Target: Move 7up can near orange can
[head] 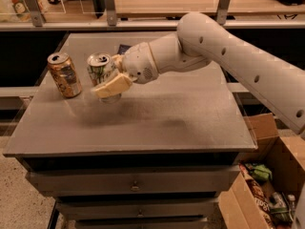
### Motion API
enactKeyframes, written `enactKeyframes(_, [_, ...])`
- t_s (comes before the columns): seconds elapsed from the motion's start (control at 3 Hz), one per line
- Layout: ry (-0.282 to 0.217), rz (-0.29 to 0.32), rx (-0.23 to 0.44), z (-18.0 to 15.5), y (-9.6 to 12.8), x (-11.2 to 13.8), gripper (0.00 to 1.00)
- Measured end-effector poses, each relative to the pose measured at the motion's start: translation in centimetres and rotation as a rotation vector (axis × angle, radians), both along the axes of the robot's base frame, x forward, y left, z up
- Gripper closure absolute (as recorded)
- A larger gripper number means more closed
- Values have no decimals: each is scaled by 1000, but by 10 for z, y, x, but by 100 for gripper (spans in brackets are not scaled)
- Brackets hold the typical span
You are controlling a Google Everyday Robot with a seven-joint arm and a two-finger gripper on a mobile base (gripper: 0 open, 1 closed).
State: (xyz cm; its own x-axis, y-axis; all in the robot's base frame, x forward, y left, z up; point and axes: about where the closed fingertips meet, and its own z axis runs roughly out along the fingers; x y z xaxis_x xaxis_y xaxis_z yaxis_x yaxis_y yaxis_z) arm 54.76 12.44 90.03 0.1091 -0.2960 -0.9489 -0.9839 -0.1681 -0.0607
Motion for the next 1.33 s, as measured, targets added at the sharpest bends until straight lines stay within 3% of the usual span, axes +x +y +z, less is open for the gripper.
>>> enactKeyframes(0.33, [20, 19, 16, -7, 24, 1, 100])
enactKeyframes(1.0, [5, 14, 29, -11, 53, 6, 100])
enactKeyframes(1.33, [-1, 12, 36, -12, 58, 8, 82])
